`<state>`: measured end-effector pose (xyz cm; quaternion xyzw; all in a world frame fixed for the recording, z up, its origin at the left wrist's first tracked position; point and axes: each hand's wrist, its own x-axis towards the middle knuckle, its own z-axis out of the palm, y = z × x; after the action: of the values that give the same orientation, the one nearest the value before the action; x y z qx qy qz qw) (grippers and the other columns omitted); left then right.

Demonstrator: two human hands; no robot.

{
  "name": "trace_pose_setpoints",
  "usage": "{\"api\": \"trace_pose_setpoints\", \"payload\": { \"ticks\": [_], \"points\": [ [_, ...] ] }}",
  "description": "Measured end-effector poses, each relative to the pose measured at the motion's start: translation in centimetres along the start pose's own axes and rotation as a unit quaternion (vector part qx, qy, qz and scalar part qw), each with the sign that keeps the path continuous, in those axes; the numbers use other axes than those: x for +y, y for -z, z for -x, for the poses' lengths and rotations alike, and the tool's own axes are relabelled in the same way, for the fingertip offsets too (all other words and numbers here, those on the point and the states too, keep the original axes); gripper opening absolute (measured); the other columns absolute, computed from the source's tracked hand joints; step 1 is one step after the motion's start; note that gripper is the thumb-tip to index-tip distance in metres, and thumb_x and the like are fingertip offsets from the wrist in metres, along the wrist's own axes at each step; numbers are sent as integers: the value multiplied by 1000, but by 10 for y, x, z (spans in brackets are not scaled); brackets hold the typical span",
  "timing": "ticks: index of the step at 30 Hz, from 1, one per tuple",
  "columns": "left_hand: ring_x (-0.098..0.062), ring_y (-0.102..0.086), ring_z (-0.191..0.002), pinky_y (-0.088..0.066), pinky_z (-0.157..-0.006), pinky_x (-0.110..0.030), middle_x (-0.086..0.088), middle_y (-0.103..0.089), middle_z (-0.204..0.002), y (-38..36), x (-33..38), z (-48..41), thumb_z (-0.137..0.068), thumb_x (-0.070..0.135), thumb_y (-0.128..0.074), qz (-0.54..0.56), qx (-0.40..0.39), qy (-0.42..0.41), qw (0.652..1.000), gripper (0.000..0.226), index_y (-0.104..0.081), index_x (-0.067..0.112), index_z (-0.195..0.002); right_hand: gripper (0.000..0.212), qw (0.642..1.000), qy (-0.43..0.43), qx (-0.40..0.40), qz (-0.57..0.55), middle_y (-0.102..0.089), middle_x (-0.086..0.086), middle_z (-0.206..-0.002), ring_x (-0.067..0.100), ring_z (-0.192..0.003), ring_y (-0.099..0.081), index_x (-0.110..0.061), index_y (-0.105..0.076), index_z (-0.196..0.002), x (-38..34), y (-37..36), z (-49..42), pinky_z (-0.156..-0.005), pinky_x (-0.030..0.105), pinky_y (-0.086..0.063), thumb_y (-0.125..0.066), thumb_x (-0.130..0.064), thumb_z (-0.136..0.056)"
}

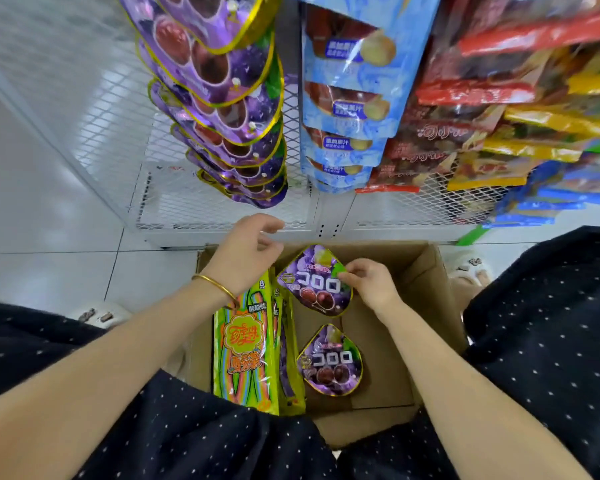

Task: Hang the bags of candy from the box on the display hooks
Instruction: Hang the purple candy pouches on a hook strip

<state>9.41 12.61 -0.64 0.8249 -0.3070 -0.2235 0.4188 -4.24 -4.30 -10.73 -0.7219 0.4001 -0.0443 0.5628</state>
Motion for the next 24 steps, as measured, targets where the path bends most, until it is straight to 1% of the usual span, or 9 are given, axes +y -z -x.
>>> {"api": "trace_pose_setpoints", "payload": {
  "ticks": [4,6,8,10,14,17,18,21,24],
  "points": [
    [-15,-50,-109,-41,-97,-28,-6,-51,-121,8,4,1,-82,11,-67,-3,-13,11,1000,49,-49,7,-128,25,990,76,-86,-79,-51,-5,-59,-6,-49,-45,-14,-52,-68,-74,19,23,-51,7,-33,-64,0,-83],
    [-16,-52,-97,-40,-86,-23,-7,-57,-106,17,11,2,-82,13,-68,1,4,-7,1000,40,-56,3,-118,23,986,95,-96,-95,-52,-4,-64,-7,-52,-47,-15,-52,-69,-98,23,36,-52,6,-34,-64,-3,-84],
    [-16,-47,-77,-34,-68,-26,-15,-55,-81,28,21,4,-82,17,-68,-3,31,-22,999,23,-63,-1,-95,19,982,117,-73,-129,-57,-4,-68,-5,-56,-52,-16,-55,-73,-118,24,49,-57,9,-38,-65,-4,-84],
    [-16,-42,-72,-31,-63,-28,-14,-49,-73,40,33,8,-82,19,-68,36,57,-41,997,27,-61,-6,-86,18,973,172,-38,-151,-59,-5,-70,-1,-62,-55,-19,-55,-80,-137,23,62,-62,13,-42,-65,-3,-83],
    [-17,-46,-74,-39,-63,-27,-13,-52,-75,70,66,18,-83,4,-65,112,81,-68,988,13,-62,-8,-87,36,932,349,21,-92,-49,-12,-84,7,-73,-53,-28,-41,-85,-181,19,92,-67,19,-43,-72,-12,-77],
    [-20,-55,-76,-47,-72,-35,-23,-64,-78,101,93,22,-74,13,-73,125,75,-92,985,22,-65,-4,-86,31,901,432,44,-8,-52,-18,-73,-6,-70,-48,-28,-46,-76,-221,17,107,-68,9,-37,-69,-7,-77],
    [-17,-57,-72,-49,-70,-31,-17,-67,-74,114,103,20,-75,15,-73,119,81,-105,984,15,-67,4,-82,28,891,451,51,-3,-54,-20,-73,-9,-72,-49,-26,-50,-76,-235,19,110,-70,6,-37,-68,-4,-78],
    [-3,-61,-69,-50,-68,-19,10,-68,-73,157,144,11,-82,19,-67,81,176,-188,963,5,-66,22,-78,14,846,523,98,24,-58,-24,-86,-13,-84,-52,-18,-66,-88,-279,27,120,-79,5,-39,-63,-8,-79],
    [-15,-62,-83,-53,-74,-26,-1,-64,-91,195,186,-9,-86,26,-57,66,285,-243,925,14,-62,21,-98,23,802,567,164,88,-65,-6,-95,2,-90,-54,-12,-67,-100,-322,31,125,-82,20,-43,-57,-10,-80]
  ]
}}
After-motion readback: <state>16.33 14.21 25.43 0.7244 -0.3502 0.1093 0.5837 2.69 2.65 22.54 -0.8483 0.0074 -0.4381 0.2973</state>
